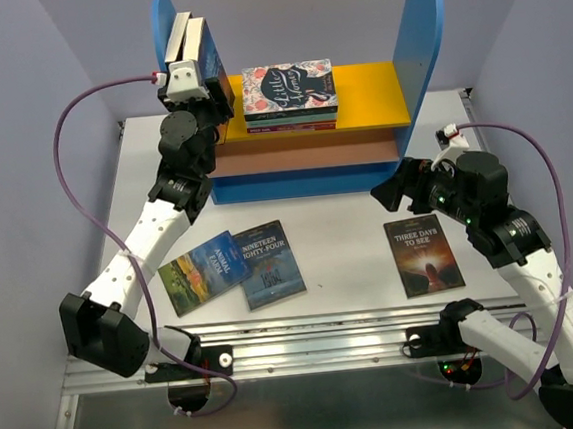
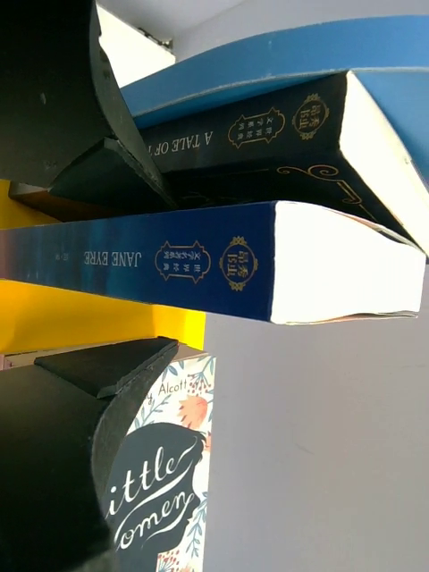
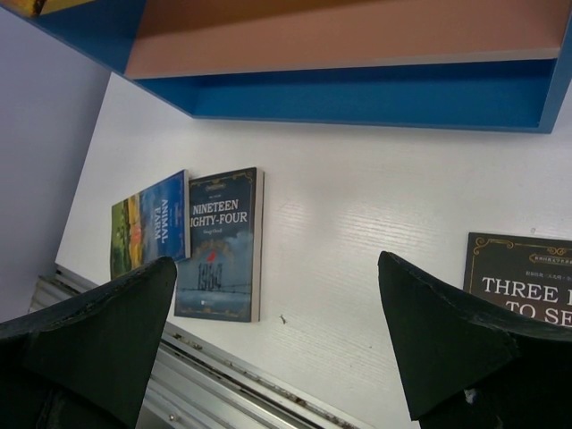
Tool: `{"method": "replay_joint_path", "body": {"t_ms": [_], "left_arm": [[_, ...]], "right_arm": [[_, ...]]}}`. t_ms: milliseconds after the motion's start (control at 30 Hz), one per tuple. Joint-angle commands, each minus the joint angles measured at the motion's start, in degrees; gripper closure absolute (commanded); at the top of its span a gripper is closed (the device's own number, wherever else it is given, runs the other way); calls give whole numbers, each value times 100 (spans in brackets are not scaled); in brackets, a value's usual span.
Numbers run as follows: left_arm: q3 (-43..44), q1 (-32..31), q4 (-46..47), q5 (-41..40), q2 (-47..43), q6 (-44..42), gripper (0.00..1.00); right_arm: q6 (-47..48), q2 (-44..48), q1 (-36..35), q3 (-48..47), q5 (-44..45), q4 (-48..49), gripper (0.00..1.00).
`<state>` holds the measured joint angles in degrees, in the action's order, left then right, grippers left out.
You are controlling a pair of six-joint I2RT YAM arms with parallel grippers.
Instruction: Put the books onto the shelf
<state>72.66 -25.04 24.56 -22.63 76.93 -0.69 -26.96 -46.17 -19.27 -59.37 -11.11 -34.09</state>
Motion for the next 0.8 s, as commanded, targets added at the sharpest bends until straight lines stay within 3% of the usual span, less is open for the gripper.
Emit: {"method": "replay_joint_path", "body": {"t_ms": [0, 200, 400, 500, 533, 633, 767], "left_arm": [[20, 8, 190, -311, -406, 34, 21], [204, -54, -56, -663, -696, 429, 20], [459, -71, -354, -479, -1048, 772, 20], [643, -80, -574, -628, -1197, 912, 11], [722, -80, -679, -759, -1232, 939, 1], [776, -80, -847, -839, -1390, 1027, 1], [723, -80, -1110, -191, -1592, 1246, 1]], "right_arm": [[59, 91, -33, -4, 31, 130, 0], [42, 126, -33, 14, -57, 122, 0], [7, 135, -33, 84, -93, 113, 0], [-2, 126, -33, 101, -128, 130, 0], [7, 126, -33, 93, -154, 130, 0], [15, 126, -33, 93, -172, 122, 0], [15, 126, -33, 119, -181, 148, 0]]}}
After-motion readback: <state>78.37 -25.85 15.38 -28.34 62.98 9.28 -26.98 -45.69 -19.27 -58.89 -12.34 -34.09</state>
